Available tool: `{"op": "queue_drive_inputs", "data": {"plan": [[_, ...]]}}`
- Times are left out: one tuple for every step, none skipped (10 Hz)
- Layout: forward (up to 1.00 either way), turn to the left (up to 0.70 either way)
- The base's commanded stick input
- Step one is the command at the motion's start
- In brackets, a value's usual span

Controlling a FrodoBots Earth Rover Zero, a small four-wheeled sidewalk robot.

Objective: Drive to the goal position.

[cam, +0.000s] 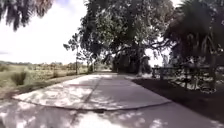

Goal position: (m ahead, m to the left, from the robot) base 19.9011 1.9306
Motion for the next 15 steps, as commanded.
{"op": "queue_drive_inputs", "data": {"plan": [[1.00, 0.00], [1.00, 0.00], [1.00, 0.00], [1.00, 0.00], [1.00, 0.00], [1.00, 0.00], [1.00, 0.00], [1.00, 0.00], [1.00, 0.00], [1.00, 0.00], [1.00, 0.00], [1.00, 0.00], [1.00, 0.00], [1.00, 0.00], [1.00, 0.00]]}}
